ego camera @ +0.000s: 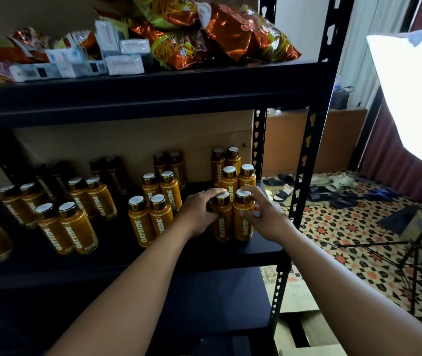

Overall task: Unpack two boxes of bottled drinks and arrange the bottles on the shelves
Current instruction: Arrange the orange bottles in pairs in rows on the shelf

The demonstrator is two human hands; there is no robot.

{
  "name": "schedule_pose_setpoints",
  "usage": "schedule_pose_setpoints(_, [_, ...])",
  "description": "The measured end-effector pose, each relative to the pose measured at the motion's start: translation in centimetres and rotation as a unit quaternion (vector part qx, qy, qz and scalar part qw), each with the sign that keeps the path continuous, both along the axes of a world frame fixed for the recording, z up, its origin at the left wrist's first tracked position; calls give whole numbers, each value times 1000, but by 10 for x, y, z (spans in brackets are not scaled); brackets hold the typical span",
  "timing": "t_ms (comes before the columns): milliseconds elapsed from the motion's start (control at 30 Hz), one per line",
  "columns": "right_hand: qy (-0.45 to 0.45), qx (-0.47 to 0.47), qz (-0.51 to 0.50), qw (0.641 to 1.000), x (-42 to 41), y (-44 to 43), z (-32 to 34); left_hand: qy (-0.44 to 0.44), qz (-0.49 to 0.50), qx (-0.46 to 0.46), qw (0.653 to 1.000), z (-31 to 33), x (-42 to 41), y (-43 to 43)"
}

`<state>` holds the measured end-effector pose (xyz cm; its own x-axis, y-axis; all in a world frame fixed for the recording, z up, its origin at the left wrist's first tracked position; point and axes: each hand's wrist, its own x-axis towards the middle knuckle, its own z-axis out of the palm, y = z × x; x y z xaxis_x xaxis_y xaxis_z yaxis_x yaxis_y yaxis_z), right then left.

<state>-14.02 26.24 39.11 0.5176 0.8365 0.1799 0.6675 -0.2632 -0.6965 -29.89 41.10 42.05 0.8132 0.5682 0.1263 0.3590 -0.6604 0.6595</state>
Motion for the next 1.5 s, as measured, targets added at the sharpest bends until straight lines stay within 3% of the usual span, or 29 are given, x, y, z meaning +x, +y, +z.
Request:
schedule_pose_setpoints(600, [-12, -1, -18, 1000, 0, 2, 1, -21, 15, 31, 999, -10, 7, 3])
schedule_pose_setpoints(1167, [39, 31, -12, 999, 0, 4, -7, -32, -14, 56, 998, -15, 7, 12])
schedule_pose_setpoints(1300, [67, 75, -37, 994, -3, 3, -5, -26, -26, 50, 998, -11, 5, 16])
schedule_pose_setpoints(1400, [86, 151, -81, 981, -2, 11, 3, -76, -8, 28, 997, 2, 4, 20])
schedule_pose_setpoints(1500, [46, 188, -112, 975, 5, 25, 19, -118, 4, 51, 992, 20, 12, 28])
